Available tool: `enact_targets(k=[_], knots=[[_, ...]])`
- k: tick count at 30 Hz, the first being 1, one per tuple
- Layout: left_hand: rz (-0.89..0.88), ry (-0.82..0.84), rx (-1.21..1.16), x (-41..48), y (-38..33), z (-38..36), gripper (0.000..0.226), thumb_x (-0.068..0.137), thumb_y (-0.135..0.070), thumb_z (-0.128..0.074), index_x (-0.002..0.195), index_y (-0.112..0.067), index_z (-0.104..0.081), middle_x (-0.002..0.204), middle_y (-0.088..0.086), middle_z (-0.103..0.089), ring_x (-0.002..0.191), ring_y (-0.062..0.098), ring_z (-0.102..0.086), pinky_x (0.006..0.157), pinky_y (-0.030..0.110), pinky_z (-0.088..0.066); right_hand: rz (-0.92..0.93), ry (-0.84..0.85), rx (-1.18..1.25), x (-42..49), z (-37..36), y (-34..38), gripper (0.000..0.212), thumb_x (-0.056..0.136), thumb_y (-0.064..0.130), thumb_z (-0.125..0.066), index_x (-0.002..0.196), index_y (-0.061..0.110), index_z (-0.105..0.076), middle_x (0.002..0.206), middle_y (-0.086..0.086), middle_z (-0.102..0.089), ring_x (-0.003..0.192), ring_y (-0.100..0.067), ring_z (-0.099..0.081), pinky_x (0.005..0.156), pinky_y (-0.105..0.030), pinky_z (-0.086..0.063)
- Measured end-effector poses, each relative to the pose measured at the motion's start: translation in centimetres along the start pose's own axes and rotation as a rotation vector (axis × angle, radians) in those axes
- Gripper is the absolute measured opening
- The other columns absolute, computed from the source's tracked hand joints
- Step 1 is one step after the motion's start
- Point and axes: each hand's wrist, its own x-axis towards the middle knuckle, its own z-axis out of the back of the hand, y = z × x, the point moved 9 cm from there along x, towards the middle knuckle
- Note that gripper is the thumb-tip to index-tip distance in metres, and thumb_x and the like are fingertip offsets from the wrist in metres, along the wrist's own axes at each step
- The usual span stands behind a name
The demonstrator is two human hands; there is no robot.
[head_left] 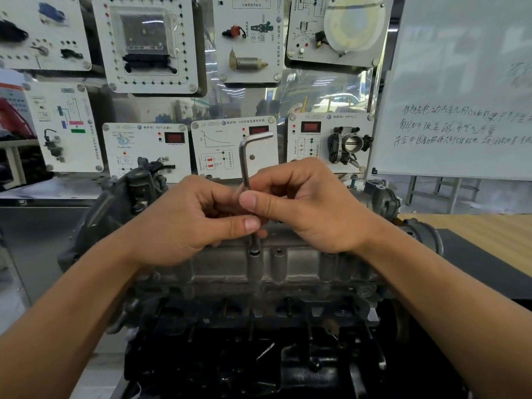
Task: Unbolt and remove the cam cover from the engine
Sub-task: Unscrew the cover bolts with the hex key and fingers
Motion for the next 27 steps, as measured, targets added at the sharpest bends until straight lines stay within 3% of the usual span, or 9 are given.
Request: enact_targets(k=[3,6,9,12,15,21,27], knots=[[0.010,0.011,0.003,0.0,0.1,0.0,0.016,0.083,-0.024,-0.069,0.095,-0.022,-0.080,0.087,-0.002,-0.079,0.057,-0.001,-0.058,0.055,0.012,-0.046,-0.011,0.004,0.028,0.0,-0.1,-0.2,0.021,0.095,0.005,-0.060,0.098,-0.015,-0.067,0.084,-0.038,-0.065,0.074,-0.055,-0.062,0.069,-0.061,-0.054],[-0.005,-0.038,-0.030,0.0,0.1,0.2,0.017,0.080,-0.019,-0.071,0.095,-0.014,-0.079,0.090,-0.002,-0.079,0.080,0.005,-0.074,0.074,0.011,-0.053,-0.012,-0.047,-0.006,0.0,0.4,-0.2,0.019,0.092,0.008,-0.065,0.097,-0.010,-0.071,0.085,-0.032,-0.069,0.078,-0.050,-0.065,0.074,-0.057,-0.057],[-0.025,-0.095,0.009,0.0,0.2,0.4,0.019,0.079,-0.023,-0.074,0.097,-0.022,-0.079,0.095,-0.007,-0.079,0.095,0.009,-0.074,0.086,0.017,-0.054,-0.015,-0.096,-0.061,0.1,0.8,0.0,0.017,0.088,0.013,-0.073,0.093,-0.003,-0.075,0.081,-0.024,-0.072,0.076,-0.043,-0.067,0.072,-0.053,-0.057],[-0.037,-0.103,0.026,0.1,0.2,0.5,0.020,0.078,-0.026,-0.076,0.097,-0.024,-0.080,0.093,-0.007,-0.079,0.092,0.009,-0.074,0.084,0.016,-0.054,-0.025,-0.159,-0.079,0.0,1.2,0.1,0.013,0.082,0.012,-0.079,0.085,0.000,-0.075,0.068,-0.015,-0.067,0.061,-0.020,-0.059,0.059,-0.030,-0.051],[-0.053,-0.107,0.046,0.1,0.0,0.4,0.015,0.078,-0.030,-0.078,0.093,-0.034,-0.080,0.085,-0.009,-0.078,0.081,0.002,-0.071,0.075,0.012,-0.051,-0.019,-0.190,-0.095,-0.3,1.3,0.3,0.014,0.077,0.010,-0.082,0.079,0.000,-0.073,0.066,-0.018,-0.064,0.059,-0.017,-0.055,0.056,-0.025,-0.047],[-0.068,-0.158,0.068,0.0,-0.1,0.5,0.019,0.075,-0.030,-0.077,0.092,-0.026,-0.080,0.079,-0.013,-0.077,0.072,-0.005,-0.068,0.069,0.008,-0.049,-0.017,-0.178,-0.076,-0.2,1.4,0.3,0.014,0.080,0.009,-0.079,0.077,-0.001,-0.070,0.073,-0.024,-0.065,0.066,-0.041,-0.060,0.063,-0.052,-0.053],[-0.074,-0.075,0.062,-0.1,-0.4,0.2,0.018,0.081,-0.025,-0.072,0.098,-0.022,-0.078,0.093,-0.010,-0.078,0.088,0.004,-0.073,0.079,0.015,-0.055,0.006,-0.094,-0.067,-0.1,0.7,0.1,0.010,0.087,0.010,-0.073,0.082,0.001,-0.072,0.075,-0.026,-0.067,0.072,-0.045,-0.063,0.068,-0.057,-0.054]])
